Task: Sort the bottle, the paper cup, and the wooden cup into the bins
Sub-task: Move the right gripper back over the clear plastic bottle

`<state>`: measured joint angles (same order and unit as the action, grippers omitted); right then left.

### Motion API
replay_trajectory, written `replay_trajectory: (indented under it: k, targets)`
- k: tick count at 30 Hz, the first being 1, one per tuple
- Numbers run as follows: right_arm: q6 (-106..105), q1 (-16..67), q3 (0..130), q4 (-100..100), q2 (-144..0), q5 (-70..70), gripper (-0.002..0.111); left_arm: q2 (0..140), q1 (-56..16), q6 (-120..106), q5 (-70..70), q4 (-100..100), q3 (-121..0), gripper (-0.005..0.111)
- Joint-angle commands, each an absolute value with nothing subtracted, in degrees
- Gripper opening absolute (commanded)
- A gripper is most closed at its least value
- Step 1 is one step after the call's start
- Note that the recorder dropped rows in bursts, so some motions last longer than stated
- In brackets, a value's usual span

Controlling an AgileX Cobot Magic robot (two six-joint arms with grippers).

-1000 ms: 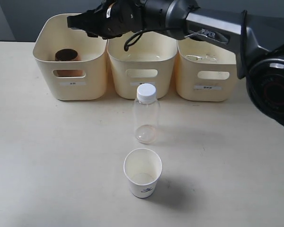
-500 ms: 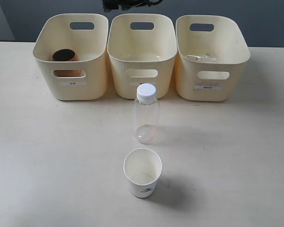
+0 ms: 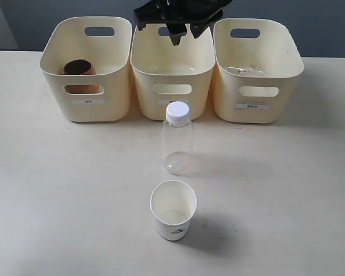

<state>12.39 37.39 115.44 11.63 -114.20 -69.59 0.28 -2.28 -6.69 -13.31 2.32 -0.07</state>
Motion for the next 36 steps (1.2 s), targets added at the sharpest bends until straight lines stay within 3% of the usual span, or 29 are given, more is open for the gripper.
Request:
replay_trajectory:
  k: [1, 36]
  targets:
    - [11.8, 37.3, 114.2, 11.9, -112.8, -70.0, 0.039, 0.0, -2.6, -6.6, -13.3, 2.2, 0.0, 0.000]
    - [14.1, 37.7, 108.8, 12.2, -111.8, -69.6, 0.039, 0.0, -2.5, -6.6, -13.3, 2.2, 0.0, 0.000]
